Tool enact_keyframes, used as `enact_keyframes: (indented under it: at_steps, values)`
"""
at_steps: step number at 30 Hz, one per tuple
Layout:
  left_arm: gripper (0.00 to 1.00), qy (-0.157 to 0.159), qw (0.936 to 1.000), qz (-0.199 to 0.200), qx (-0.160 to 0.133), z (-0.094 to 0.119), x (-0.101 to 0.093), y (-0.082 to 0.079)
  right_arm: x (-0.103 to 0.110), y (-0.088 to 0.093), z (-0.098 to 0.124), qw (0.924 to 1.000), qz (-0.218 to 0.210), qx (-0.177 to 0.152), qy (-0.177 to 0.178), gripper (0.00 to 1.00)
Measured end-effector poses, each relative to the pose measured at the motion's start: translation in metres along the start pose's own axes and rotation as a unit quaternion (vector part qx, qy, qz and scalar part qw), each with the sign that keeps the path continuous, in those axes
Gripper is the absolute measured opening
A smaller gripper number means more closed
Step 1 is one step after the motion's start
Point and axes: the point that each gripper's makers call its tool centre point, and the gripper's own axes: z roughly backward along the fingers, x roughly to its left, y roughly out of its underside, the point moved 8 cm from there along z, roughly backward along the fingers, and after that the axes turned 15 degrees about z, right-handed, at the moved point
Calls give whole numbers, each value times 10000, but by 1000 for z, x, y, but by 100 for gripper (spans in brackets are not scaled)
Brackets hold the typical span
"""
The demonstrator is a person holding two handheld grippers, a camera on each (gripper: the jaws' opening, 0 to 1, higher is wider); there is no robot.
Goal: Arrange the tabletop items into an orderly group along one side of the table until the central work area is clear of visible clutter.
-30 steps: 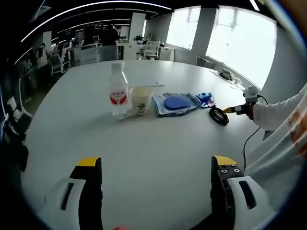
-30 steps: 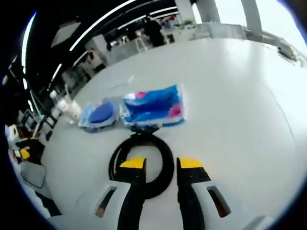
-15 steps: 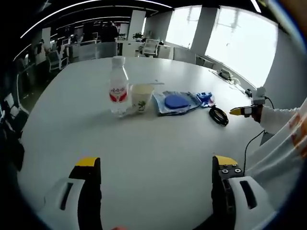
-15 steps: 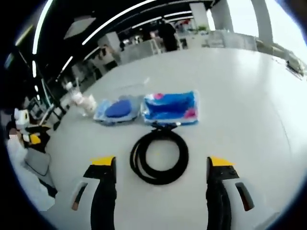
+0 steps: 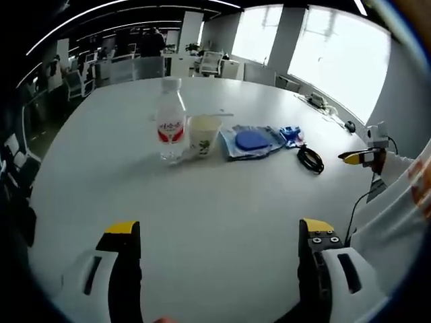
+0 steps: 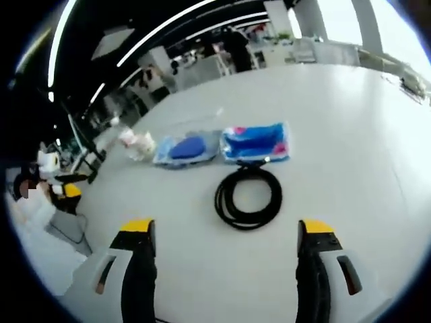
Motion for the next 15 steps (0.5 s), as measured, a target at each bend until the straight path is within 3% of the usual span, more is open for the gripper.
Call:
enact_keyframes:
  at_steps: [7, 15]
  values:
    - [99, 44, 9998, -81, 164, -2, -1, 5, 16, 9, 20, 9999, -44, 61, 134, 85]
    - [98, 14, 9997, -55, 217, -3, 1, 5, 12, 15, 33, 9990, -318, 9, 322, 84]
